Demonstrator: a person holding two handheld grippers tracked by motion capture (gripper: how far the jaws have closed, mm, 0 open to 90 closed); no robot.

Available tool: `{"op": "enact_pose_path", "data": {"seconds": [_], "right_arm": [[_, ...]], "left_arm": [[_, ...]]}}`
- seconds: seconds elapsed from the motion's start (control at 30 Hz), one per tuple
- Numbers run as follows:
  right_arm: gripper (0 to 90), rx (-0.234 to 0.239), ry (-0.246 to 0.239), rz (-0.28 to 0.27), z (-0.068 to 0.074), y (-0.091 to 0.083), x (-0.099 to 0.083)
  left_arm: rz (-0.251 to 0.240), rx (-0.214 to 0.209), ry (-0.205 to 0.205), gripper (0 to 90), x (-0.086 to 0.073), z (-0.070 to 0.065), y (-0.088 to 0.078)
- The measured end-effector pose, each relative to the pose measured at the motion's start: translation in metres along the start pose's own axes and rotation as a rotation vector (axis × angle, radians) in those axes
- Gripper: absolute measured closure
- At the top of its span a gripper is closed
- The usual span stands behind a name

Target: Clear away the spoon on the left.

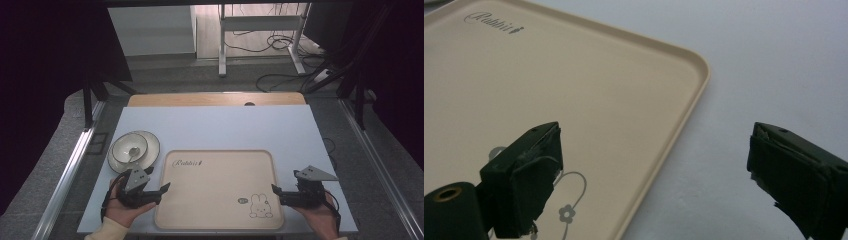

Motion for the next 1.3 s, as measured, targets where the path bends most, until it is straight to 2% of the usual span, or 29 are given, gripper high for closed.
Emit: {"op": "enact_pose_path", "data": {"seconds": [0.17,0.33,0.47,0.63,0.83,1.0,1.13,1.17,1.2,1.23,1.3], "right_arm": [[7.4,0.012,-0.004,-0.018,-0.001,0.001,0.001],[7.5,0.006,0.008,-0.018,-0.003,0.001,0.000],[7.5,-0.003,-0.003,-0.016,-0.003,0.000,-0.001],[7.6,-0.001,0.012,-0.025,-0.001,-0.004,-0.003],[7.9,0.016,-0.012,-0.008,0.003,0.000,-0.005],[8.0,0.024,-0.012,-0.001,0.003,0.001,-0.006],[8.4,0.022,-0.016,0.000,0.004,0.002,-0.005],[8.5,0.017,-0.017,-0.004,0.005,0.001,-0.005],[8.5,0.017,-0.017,-0.004,0.005,0.001,-0.005],[8.4,0.013,-0.016,-0.004,0.004,0.001,-0.005],[8.0,0.005,0.005,-0.018,0.001,0.000,-0.003]], "left_arm": [[-0.017,0.022,-0.010,25.3,0.001,0.000,-0.002],[-0.025,-0.014,0.006,23.9,-0.001,-0.002,-0.006],[-0.027,-0.033,0.016,24.5,-0.003,-0.004,-0.009],[-0.030,-0.035,0.011,24.5,-0.003,-0.006,-0.012],[-0.044,-0.042,0.028,24.3,0.001,-0.008,-0.013],[-0.039,-0.050,0.025,24.4,0.002,-0.010,-0.011],[-0.041,-0.043,0.018,24.5,0.003,-0.008,-0.013],[-0.046,-0.024,0.040,24.7,0.004,-0.007,-0.015],[-0.046,-0.024,0.040,25.0,0.004,-0.007,-0.015],[-0.057,-0.013,0.058,25.0,0.006,-0.006,-0.016],[-0.068,-0.019,0.059,25.2,0.009,-0.008,-0.018]]}}
Point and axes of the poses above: each handheld gripper's, and its own axes: y roughly forward along the jaws, x roughly out of its top, z roughly to its left, the point moved 10 cm from there along y, roughly forward along the jaws, and after that the axes turned 11 degrees about x, right-handed, at the moved point
